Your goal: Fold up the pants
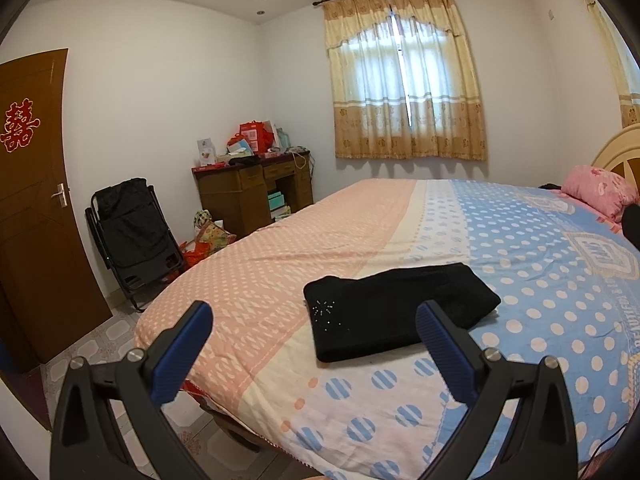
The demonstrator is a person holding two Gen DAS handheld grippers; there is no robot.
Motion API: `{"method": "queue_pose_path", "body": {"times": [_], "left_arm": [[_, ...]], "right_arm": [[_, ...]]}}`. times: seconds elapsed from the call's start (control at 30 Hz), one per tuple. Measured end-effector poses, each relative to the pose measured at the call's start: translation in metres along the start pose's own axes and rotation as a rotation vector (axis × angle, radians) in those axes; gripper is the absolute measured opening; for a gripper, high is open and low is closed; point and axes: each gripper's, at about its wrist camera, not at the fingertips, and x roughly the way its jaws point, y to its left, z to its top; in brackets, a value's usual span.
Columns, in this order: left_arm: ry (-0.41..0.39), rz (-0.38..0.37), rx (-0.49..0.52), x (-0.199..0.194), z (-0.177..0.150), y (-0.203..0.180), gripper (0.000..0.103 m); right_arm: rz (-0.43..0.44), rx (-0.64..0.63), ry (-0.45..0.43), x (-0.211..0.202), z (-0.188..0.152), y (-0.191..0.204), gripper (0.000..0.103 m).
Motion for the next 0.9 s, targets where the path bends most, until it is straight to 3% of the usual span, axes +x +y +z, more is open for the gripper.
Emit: {"method": "queue_pose_path", "body": {"times": [0.9], "left_arm": [[0.012,-0.001,0.008,-0.0001,-0.0012,-0.0071,0.103]], "right_arm": [[0.002,0.000,0.015,0.0000,-0.0033,0.0012,0.089]]}}
